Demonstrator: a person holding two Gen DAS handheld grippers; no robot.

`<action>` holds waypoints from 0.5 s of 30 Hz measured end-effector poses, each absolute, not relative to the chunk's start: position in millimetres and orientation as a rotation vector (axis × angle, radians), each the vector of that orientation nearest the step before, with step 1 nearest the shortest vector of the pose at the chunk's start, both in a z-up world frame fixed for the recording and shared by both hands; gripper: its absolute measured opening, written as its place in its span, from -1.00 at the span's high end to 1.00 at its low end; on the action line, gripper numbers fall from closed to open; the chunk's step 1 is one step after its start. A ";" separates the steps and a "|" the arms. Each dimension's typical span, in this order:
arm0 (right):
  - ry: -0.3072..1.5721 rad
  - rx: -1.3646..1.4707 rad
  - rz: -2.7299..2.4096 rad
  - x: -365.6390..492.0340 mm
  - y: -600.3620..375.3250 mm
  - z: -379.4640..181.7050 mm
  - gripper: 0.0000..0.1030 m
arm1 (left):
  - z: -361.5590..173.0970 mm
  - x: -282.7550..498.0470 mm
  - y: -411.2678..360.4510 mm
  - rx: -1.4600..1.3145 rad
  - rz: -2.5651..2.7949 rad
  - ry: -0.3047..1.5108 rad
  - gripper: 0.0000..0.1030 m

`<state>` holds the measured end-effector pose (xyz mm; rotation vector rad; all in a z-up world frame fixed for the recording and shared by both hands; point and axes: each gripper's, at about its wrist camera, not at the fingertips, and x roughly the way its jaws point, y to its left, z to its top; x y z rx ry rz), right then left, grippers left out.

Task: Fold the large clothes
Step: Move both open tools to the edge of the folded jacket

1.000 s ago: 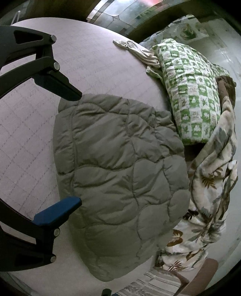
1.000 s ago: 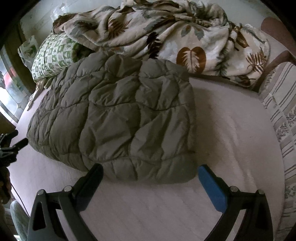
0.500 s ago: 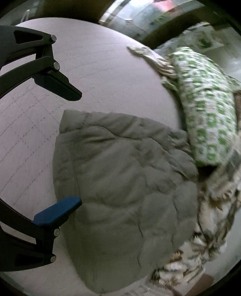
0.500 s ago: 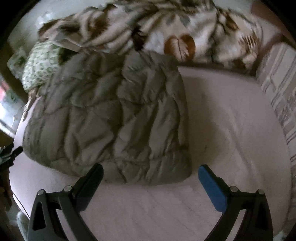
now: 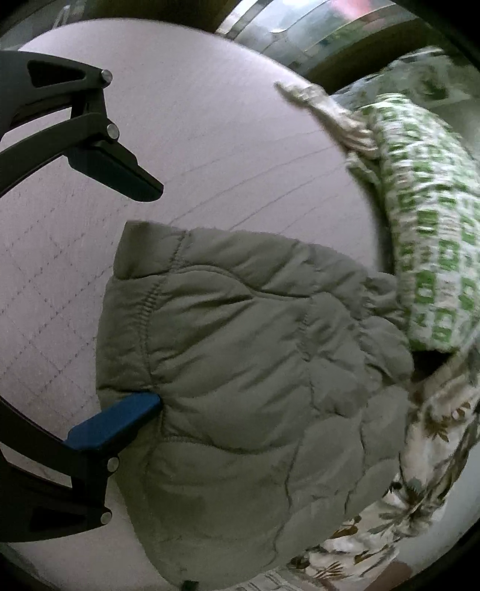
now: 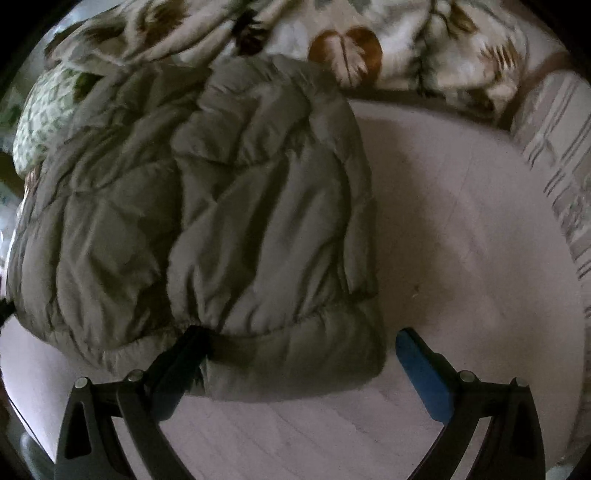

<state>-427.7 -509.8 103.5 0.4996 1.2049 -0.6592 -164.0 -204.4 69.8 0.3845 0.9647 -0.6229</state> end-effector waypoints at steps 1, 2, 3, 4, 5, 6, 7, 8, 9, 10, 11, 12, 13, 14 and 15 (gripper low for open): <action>1.196 0.476 -0.653 -427.8 -507.2 110.3 -1.00 | 75.8 -166.4 -203.7 0.393 -0.623 0.938 -1.00; 1.189 0.466 -0.646 -427.3 -505.6 115.2 -1.00 | 80.4 -167.6 -203.3 0.394 -0.625 0.921 -1.00; 1.178 0.463 -0.637 -427.4 -504.7 120.9 -1.00 | 84.4 -168.1 -202.1 0.390 -0.627 0.909 -1.00; 1.165 0.467 -0.630 -427.7 -505.1 126.0 -1.00 | 89.5 -167.4 -201.3 0.382 -0.632 0.900 -1.00; 1.155 0.473 -0.626 -427.7 -505.9 129.4 -1.00 | 93.0 -165.6 -201.7 0.377 -0.636 0.899 -1.00; 1.144 0.484 -0.621 -428.3 -508.0 132.9 -1.00 | 95.7 -163.8 -202.1 0.372 -0.638 0.898 -1.00; 1.129 0.497 -0.619 -428.0 -511.0 136.8 -1.00 | 100.0 -160.9 -202.7 0.367 -0.639 0.897 -1.00; 1.121 0.500 -0.622 -432.0 -511.1 139.4 -1.00 | 103.2 -158.8 -204.1 0.366 -0.640 0.895 -1.00; 1.117 0.498 -0.626 -430.3 -513.0 141.3 -1.00 | 104.8 -157.4 -205.0 0.365 -0.640 0.894 -1.00; 1.116 0.492 -0.630 -429.0 -515.2 143.3 -1.00 | 107.0 -156.0 -206.1 0.366 -0.639 0.891 -1.00; 1.118 0.489 -0.632 -424.0 -514.7 142.8 -1.00 | 109.1 -151.4 -206.7 0.368 -0.641 0.889 -1.00; 1.120 0.487 -0.632 -422.0 -514.2 143.8 -1.00 | 111.2 -152.2 -207.4 0.370 -0.642 0.886 -1.00; 1.120 0.487 -0.631 -419.8 -513.7 145.9 -1.00 | 112.1 -151.3 -208.6 0.375 -0.642 0.883 -1.00; 1.121 0.488 -0.629 -422.3 -515.1 145.0 -1.00 | 112.9 -150.7 -209.0 0.381 -0.641 0.881 -1.00; 1.123 0.488 -0.626 -421.1 -518.4 144.6 -1.00 | 113.0 -148.4 -210.0 0.386 -0.639 0.880 -1.00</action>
